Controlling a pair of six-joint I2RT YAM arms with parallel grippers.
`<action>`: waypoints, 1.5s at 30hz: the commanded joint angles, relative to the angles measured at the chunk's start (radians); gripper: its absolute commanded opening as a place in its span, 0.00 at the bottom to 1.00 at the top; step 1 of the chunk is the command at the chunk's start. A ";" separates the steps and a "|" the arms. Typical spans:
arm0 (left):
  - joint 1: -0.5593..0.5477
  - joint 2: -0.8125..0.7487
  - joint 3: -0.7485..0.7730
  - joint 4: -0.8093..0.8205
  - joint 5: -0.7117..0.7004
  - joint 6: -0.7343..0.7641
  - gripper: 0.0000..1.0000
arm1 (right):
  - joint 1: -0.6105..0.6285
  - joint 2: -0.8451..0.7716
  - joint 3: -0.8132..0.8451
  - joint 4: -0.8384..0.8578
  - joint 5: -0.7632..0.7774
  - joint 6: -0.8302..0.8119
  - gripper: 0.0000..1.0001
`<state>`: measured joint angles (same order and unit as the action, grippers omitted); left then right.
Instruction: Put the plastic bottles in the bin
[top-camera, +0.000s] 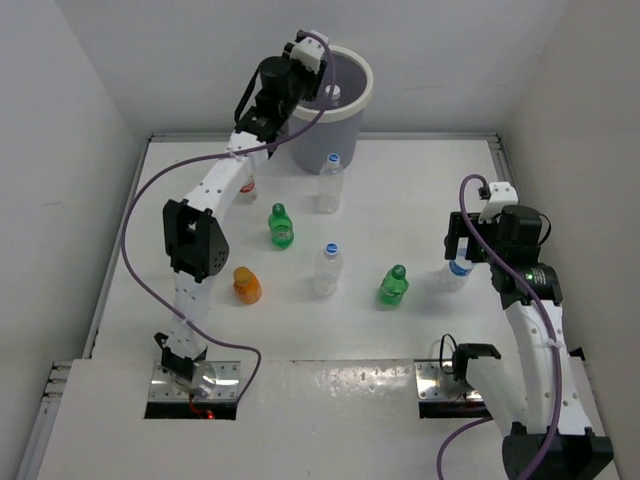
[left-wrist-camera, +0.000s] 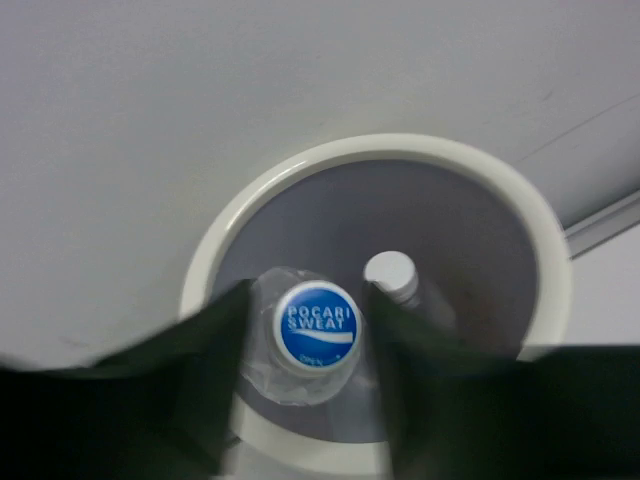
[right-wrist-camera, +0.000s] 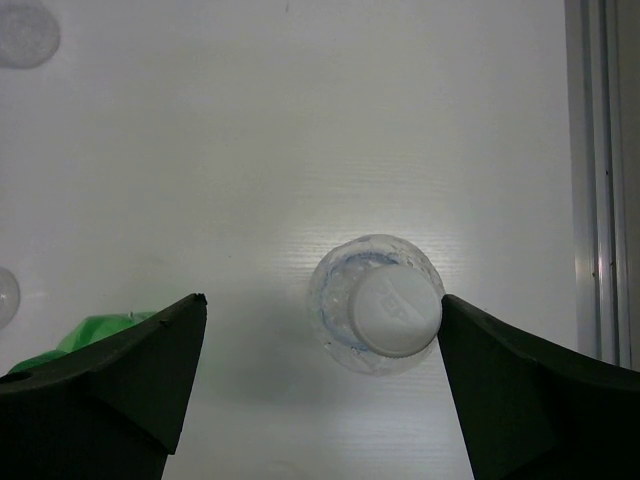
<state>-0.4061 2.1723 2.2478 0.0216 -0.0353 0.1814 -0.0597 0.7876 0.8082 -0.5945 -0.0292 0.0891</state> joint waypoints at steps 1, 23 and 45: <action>-0.010 0.004 0.047 0.002 -0.173 0.047 0.82 | -0.006 -0.007 -0.021 0.065 0.011 0.000 0.95; 0.062 -0.538 -0.442 -0.130 0.031 -0.201 0.96 | -0.028 -0.064 -0.176 0.318 0.025 -0.015 0.30; 0.188 -0.890 -0.922 -0.218 0.531 -0.214 0.93 | 0.175 0.755 1.055 0.637 -0.204 0.268 0.01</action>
<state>-0.2386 1.3163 1.3544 -0.2344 0.4503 -0.0116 0.0795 1.4353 1.7699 -0.0486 -0.2054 0.3000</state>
